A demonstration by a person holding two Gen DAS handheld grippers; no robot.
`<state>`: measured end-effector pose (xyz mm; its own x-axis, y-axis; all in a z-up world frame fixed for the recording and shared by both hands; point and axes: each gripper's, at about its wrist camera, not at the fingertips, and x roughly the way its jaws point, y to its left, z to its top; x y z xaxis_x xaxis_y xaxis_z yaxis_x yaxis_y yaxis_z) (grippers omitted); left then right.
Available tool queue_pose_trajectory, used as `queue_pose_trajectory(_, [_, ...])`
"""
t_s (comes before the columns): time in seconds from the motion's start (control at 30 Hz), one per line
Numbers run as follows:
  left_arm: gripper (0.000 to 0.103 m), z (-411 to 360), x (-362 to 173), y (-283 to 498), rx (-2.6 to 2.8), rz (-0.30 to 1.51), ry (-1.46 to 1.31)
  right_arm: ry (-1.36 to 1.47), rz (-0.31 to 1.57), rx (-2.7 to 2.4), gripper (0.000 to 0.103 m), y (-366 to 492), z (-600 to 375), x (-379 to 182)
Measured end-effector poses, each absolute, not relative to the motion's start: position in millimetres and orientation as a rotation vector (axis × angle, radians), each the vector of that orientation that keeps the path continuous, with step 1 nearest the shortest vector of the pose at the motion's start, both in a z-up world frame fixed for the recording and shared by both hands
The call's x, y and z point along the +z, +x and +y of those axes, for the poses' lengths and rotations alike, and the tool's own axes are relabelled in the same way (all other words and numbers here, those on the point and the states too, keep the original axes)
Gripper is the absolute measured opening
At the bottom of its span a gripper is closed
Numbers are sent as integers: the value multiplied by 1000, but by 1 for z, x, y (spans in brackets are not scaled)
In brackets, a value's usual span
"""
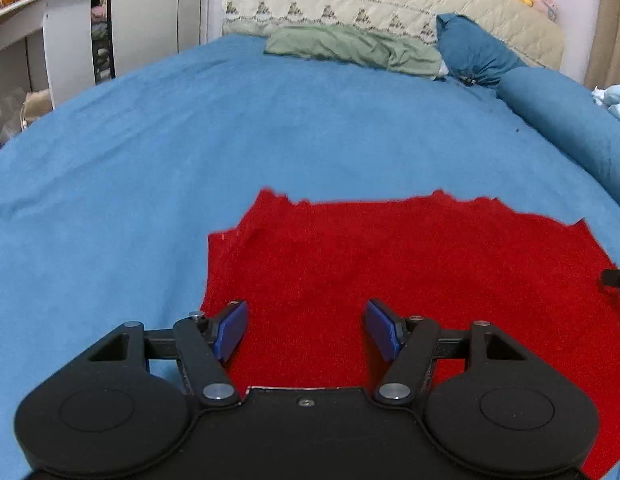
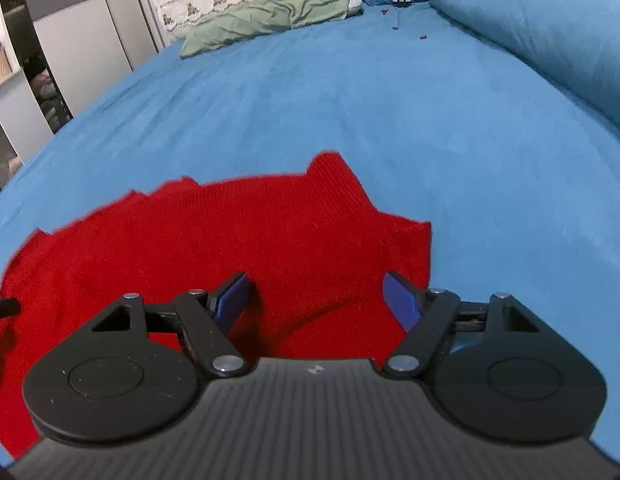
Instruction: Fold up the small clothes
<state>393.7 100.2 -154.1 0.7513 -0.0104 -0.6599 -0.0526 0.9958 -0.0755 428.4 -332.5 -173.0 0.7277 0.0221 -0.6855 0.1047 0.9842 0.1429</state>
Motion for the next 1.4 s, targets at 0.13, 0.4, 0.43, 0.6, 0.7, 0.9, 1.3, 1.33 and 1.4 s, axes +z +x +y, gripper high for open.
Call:
queue_pose_trajectory(0.13, [74, 90, -111, 361, 14, 618, -15, 140, 680, -27, 91, 400, -334, -119])
queue_pose_trajectory(0.4, [103, 34, -53, 313, -121, 537, 9, 67, 639, -94, 98, 294, -337, -44])
queue_pose_trajectory(0.43, [103, 25, -55, 312, -139, 542, 14, 80, 644, -100, 98, 286, -337, -47])
queue_pose_trajectory(0.6, [103, -19, -84, 326, -176, 623, -22, 196, 676, -144, 98, 250, -341, -81])
queue_pose_trajectory(0.7, [103, -35, -105, 340, -168, 661, -20, 248, 680, -161, 98, 247, -341, -113])
queue_pose_trajectory(0.9, [103, -43, -143, 378, -128, 743, 13, 195, 697, -176, 94, 261, -339, -162])
queue_pose_trajectory(1.3, [103, -32, -180, 404, -77, 841, -40, 17, 733, -134, 40, 282, -311, -184])
queue_pose_trajectory(1.33, [103, -31, -181, 406, -76, 846, -44, 21, 742, -142, 32, 282, -311, -183])
queue_pose_trajectory(1.4, [103, -31, -182, 409, -77, 857, -50, 54, 763, -159, 24, 285, -313, -179])
